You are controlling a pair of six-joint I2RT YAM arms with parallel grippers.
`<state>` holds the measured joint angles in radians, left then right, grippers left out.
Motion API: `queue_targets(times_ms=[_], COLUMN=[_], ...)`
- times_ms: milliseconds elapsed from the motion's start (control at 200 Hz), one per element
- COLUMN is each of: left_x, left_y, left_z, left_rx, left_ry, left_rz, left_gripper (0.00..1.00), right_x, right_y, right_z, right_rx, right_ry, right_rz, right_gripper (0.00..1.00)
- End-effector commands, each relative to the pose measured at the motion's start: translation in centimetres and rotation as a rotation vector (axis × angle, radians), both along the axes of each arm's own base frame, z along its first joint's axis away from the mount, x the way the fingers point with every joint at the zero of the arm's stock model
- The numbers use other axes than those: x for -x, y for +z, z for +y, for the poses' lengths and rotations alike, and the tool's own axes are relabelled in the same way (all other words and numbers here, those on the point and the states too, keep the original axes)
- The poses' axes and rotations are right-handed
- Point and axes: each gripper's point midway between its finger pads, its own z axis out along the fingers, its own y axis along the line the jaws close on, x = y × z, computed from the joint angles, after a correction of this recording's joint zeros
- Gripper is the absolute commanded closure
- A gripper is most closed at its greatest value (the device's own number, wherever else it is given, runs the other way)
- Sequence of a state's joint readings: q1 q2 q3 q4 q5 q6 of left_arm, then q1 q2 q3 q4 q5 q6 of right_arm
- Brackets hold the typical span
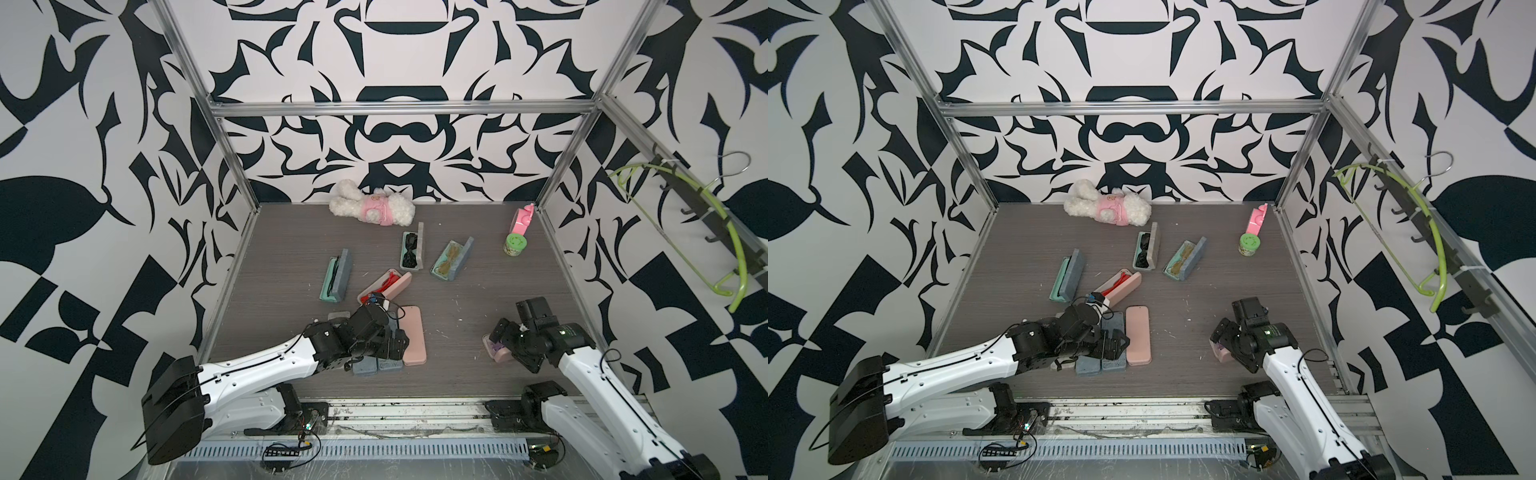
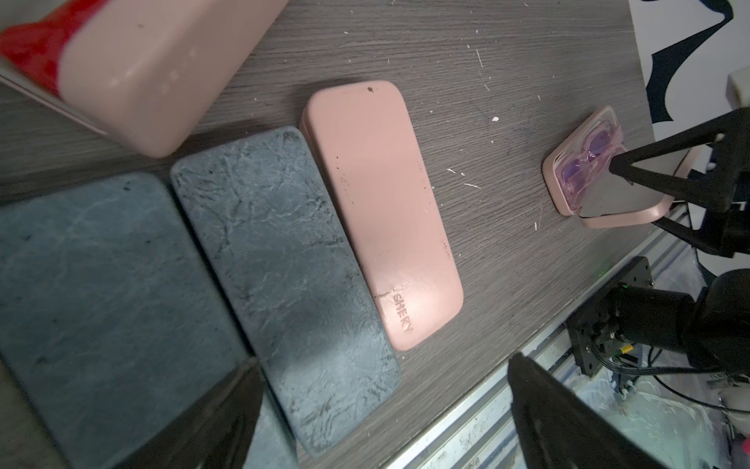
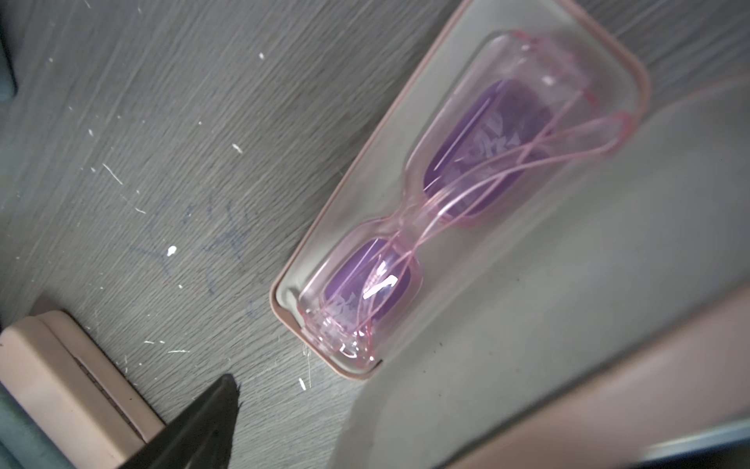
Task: Close the glasses case
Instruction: Move the glasses case to the center of the board.
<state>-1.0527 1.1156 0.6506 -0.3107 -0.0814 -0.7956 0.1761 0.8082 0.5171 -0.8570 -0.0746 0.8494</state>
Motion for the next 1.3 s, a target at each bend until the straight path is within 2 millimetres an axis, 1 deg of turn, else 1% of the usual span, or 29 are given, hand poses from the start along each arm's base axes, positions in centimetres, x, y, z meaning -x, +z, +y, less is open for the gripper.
queue_targets(times_ms=[0, 235, 400, 535, 600, 680, 710, 795, 900, 1125, 1300], left_x=[0.0, 0.1, 0.1, 0.0, 0.1, 0.1, 0.1, 0.1, 0.1, 0.0, 0.1], left_y=[0.1, 0.0, 0.1, 0.3, 0.1, -0.1, -0.1, -0.2, -0.2, -0.2, -0.3], left_z=[-0.1, 0.1, 0.2, 0.2, 0.2, 0.3, 0.3, 0.3, 0.3, 0.2, 0.1], left_rx=[0.000, -0.011, -0.017, -0.015, -0.019, -0.024, -0.026, -0.028, -0.028, -0.030, -0.030], left_ry=[-0.007, -0.008, -0.007, -0.007, -0.009, -0.008, -0.008, -0.010, -0.009, -0.008, -0.012], left_rz=[0.006, 0.009, 0.006, 0.003, 0.006, 0.009, 0.011, 0.011, 0.012, 0.012, 0.017], left_gripper=[0.01, 0.01, 0.00, 0.01, 0.01, 0.01, 0.01, 0.01, 0.01, 0.01, 0.01], right_x=[-1.3, -1.3, -1.4, -1.5, -1.5, -1.5, -1.5, -1.5, -1.5, -1.5, -1.4], right_y=[0.3, -0.1, 0.3, 0.5, 0.7, 0.8, 0.8, 0.8, 0.7, 1.7, 1.9], right_z=[0.3, 0.4, 0.5, 0.7, 0.9, 1.0, 1.0, 1.4, 2.2, 3.1, 3.9], right_rx=[-0.003, 0.003, 0.004, -0.004, -0.011, -0.018, -0.021, -0.038, -0.071, -0.117, -0.145], right_ry=[0.039, 0.060, 0.085, 0.097, 0.101, 0.102, 0.103, 0.119, 0.151, 0.190, 0.222], right_rz=[-0.038, -0.024, -0.025, -0.020, -0.026, -0.031, -0.032, -0.030, -0.015, -0.038, -0.034], right_gripper=[0.12, 0.22, 0.31, 0.36, 0.39, 0.41, 0.44, 0.47, 0.52, 0.55, 0.57])
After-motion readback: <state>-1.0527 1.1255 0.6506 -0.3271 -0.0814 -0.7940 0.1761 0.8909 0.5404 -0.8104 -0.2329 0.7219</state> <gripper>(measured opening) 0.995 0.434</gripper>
